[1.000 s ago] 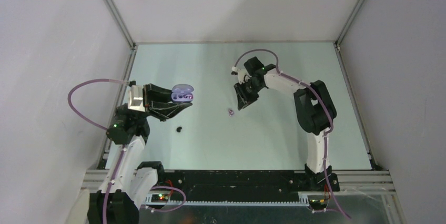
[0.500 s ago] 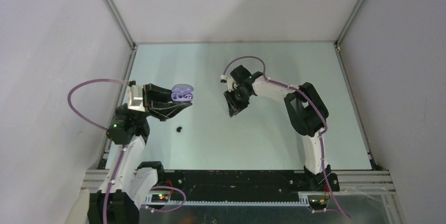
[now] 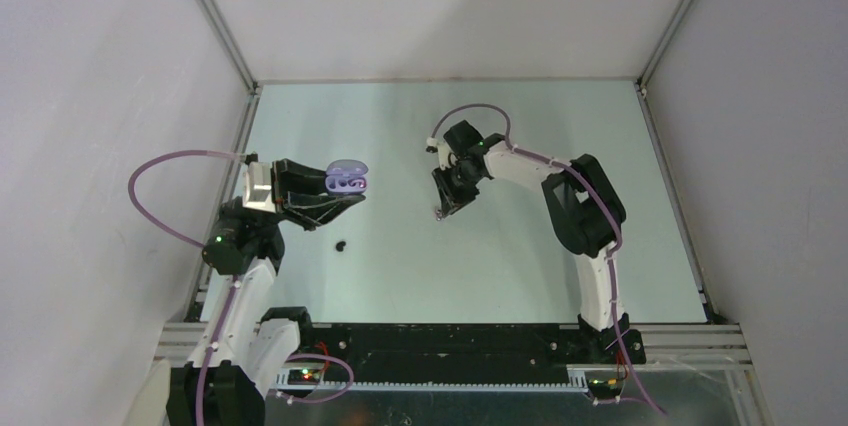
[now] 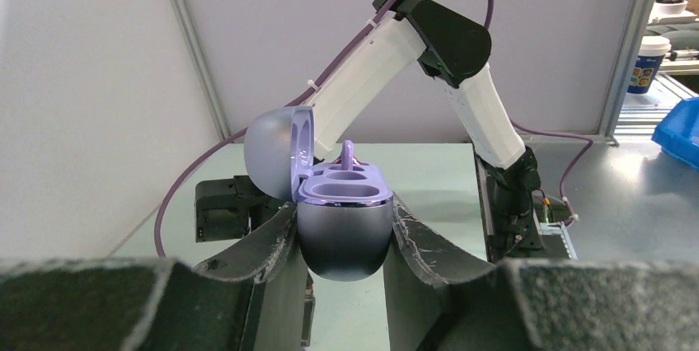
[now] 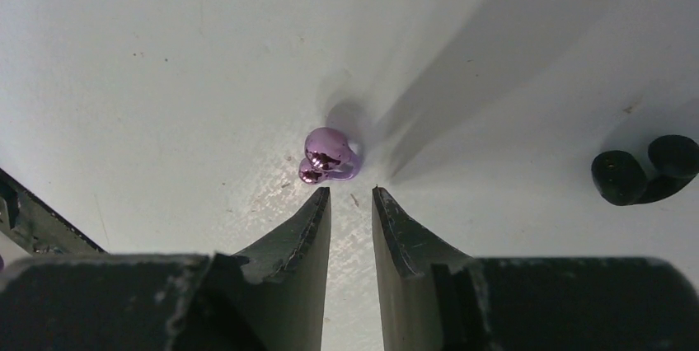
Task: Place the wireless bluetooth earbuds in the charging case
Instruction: Pick up the earbud from the center of the board.
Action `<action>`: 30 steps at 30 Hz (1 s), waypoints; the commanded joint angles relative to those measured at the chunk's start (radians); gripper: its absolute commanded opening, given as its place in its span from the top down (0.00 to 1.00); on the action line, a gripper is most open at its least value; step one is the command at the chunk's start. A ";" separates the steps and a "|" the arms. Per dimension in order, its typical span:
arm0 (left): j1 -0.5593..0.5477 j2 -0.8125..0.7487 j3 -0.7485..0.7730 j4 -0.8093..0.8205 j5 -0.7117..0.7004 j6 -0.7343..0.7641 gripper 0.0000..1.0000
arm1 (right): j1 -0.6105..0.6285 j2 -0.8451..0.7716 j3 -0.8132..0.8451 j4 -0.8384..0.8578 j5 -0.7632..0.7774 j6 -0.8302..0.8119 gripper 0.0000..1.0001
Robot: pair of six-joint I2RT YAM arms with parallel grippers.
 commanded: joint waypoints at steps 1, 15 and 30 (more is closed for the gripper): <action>0.010 -0.013 0.006 0.051 -0.006 -0.012 1.00 | 0.007 0.043 0.043 0.006 0.034 0.012 0.71; 0.010 -0.014 0.006 0.051 -0.004 -0.010 1.00 | 0.046 0.108 0.089 -0.012 0.079 -0.001 0.78; 0.009 -0.017 0.006 0.051 -0.001 -0.011 1.00 | 0.052 0.123 0.129 -0.008 0.120 -0.021 0.90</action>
